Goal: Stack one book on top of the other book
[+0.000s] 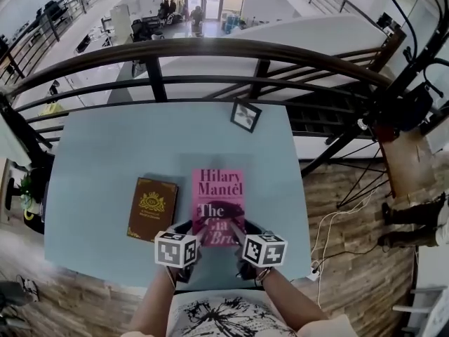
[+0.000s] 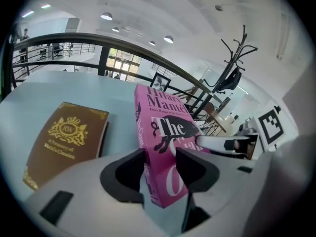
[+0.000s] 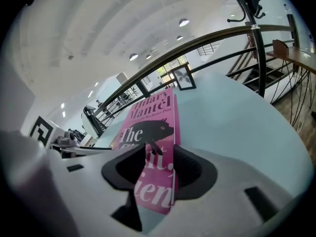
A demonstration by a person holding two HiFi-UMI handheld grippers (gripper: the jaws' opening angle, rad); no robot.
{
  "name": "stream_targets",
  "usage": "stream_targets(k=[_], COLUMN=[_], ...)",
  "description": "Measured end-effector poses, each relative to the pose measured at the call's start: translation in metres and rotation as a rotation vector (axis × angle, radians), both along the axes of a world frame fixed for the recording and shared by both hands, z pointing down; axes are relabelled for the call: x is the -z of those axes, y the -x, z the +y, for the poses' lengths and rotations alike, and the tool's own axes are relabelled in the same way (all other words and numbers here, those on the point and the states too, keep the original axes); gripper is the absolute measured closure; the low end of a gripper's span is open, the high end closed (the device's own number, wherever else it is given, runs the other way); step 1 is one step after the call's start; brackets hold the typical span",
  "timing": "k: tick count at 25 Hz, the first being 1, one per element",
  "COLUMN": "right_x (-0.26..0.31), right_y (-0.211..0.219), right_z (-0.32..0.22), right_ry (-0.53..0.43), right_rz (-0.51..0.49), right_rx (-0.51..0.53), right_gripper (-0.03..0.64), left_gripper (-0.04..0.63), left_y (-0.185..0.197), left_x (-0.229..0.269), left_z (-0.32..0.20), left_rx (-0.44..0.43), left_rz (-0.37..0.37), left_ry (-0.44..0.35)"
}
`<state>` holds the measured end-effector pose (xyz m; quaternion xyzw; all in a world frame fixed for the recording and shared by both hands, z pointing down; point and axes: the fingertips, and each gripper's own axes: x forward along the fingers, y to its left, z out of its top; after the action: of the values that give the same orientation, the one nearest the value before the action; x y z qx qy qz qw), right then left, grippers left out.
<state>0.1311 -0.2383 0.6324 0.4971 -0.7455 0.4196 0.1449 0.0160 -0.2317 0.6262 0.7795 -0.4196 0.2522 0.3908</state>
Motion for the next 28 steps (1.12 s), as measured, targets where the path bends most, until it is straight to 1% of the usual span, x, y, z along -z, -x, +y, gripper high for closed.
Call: stream_targets(k=[7,12,16,20,24,26,28], right_x=[0.013,0.009,0.001,-0.007,-0.018,-0.022,-0.026], right_y=[0.089,0.144,0.185,0.216,0.231,0.236,0.241], right_z=[0.008,0.011,0.016,0.014,0.015,0.014,0.013], right_ry=[-0.018,-0.018,-0.003,0.015,0.039,0.04,0.043], right_rz=[-0.028,-0.039,-0.03,-0.017,-0.008,0.004,0.025], right_rx=[-0.019,-0.044,-0.049,-0.053,-0.053,-0.057,-0.056], right_gripper=[0.449,0.449,0.449,0.449,0.451,0.453,0.454], left_gripper=[0.396,0.395,0.396,0.395,0.397,0.402,0.402], left_y=[0.09,0.145,0.186,0.217,0.233,0.238,0.243], left_x=[0.016,0.014,0.004,-0.005,-0.018,-0.022,-0.027], left_z=[0.005,0.004,0.008,0.003,0.001,-0.002,-0.006], left_rx=[-0.021,-0.045,-0.037,-0.029,-0.03,-0.029,-0.032], left_rz=[-0.003,-0.017,-0.01,0.006,0.015,0.004,-0.023], left_ry=[-0.024,-0.031,-0.017,0.002,0.019,0.017,0.008])
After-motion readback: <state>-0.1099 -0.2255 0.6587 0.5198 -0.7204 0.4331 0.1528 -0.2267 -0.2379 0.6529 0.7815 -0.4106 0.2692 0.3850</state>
